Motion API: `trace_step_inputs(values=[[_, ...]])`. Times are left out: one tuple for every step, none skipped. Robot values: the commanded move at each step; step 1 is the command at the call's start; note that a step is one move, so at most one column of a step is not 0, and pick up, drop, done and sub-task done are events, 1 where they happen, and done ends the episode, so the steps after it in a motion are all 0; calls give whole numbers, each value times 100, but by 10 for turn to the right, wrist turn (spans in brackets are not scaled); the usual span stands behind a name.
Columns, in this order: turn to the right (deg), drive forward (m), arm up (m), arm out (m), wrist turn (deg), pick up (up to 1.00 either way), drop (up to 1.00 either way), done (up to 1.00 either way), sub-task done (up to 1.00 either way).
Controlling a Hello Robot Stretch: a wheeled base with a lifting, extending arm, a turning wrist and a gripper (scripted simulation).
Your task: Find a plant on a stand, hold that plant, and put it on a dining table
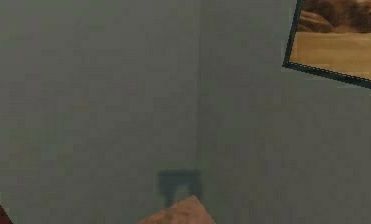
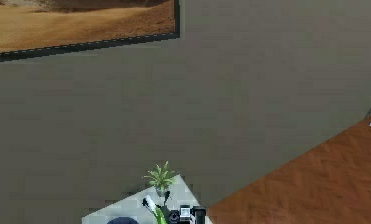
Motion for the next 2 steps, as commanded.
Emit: trace_step_inputs(values=[[0,0,10,0,0,0,0,0,0],[0,0,40,0,0,0,0,0,0]])
